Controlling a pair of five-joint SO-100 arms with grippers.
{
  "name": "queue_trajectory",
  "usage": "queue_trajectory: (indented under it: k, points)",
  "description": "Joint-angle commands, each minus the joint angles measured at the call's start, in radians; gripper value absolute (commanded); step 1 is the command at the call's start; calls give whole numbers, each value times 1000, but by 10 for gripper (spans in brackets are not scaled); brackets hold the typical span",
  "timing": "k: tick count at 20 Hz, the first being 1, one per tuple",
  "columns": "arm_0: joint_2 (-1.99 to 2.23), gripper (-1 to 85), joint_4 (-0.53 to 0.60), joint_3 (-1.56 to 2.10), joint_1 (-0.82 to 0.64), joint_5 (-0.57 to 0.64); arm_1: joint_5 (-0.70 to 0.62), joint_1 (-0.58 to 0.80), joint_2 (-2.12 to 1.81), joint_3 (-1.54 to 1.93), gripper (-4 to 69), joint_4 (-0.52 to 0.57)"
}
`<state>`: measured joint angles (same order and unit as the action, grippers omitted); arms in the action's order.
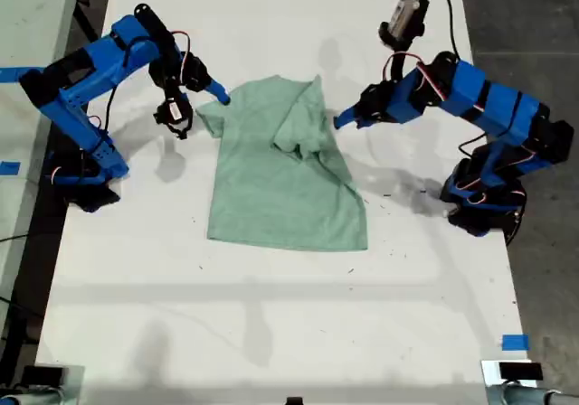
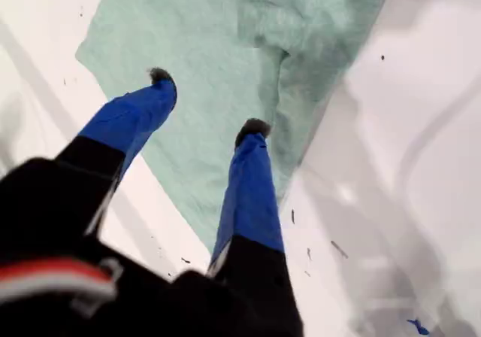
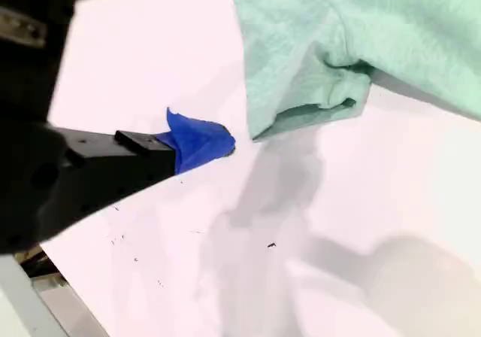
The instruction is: Fold tshirt
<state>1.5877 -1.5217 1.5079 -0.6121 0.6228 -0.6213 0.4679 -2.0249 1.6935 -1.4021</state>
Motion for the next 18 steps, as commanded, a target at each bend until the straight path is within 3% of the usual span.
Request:
queue_trajectory:
  k: [1,6,10,13,15,18]
  points:
    - [-61,321,77,-8,-51,26,11,-20,-66,-3,177,29]
    - [-287,323,202,66,-152,67,17,-34,-98,6,177,14]
    - [-439,303,238,46,-175,75,20,-34,-126,20,177,6]
    - [-532,180,216,-15,-176,75,18,-29,-132,26,178,6]
    - [-551,13,201,-43,-173,81,17,-26,-132,28,178,6]
    - [-558,1,195,-55,-172,81,15,-26,-133,32,179,6]
